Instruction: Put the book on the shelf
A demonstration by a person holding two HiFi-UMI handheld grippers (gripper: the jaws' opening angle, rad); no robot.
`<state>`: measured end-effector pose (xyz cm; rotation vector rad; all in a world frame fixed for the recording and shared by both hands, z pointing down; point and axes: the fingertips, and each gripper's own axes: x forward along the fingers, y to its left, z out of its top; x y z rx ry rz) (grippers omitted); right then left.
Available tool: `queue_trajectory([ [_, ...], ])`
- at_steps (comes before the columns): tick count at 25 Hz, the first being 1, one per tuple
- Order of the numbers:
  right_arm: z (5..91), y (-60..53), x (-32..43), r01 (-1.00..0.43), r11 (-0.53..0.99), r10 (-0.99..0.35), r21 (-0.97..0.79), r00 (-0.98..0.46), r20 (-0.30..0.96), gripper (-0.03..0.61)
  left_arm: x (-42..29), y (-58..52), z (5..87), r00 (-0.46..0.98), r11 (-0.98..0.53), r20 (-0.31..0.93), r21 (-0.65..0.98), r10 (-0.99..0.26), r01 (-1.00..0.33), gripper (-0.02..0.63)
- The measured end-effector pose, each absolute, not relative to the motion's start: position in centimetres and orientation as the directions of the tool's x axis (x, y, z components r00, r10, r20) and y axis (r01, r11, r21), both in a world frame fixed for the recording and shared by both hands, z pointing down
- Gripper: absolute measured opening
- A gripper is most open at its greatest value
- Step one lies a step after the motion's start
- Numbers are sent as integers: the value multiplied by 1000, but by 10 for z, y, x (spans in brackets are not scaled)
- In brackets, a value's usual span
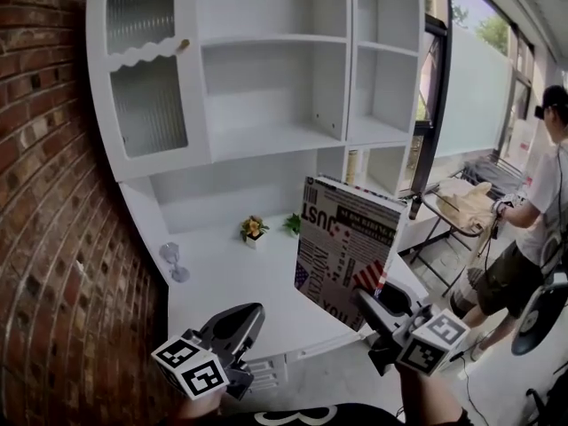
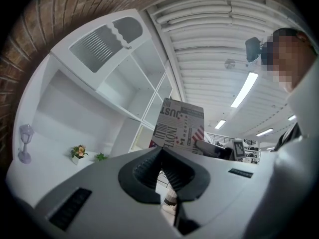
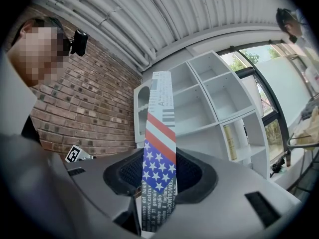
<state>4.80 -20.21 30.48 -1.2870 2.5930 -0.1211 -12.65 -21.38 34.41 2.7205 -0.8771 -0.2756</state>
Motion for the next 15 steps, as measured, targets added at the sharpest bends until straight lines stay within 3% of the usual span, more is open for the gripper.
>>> queue_trajectory([
  [15,255,-276,58,-776,622,-766,-102,-578,-281,163,-128,-277,336,779,-765,-83,276,-622,-582,0],
])
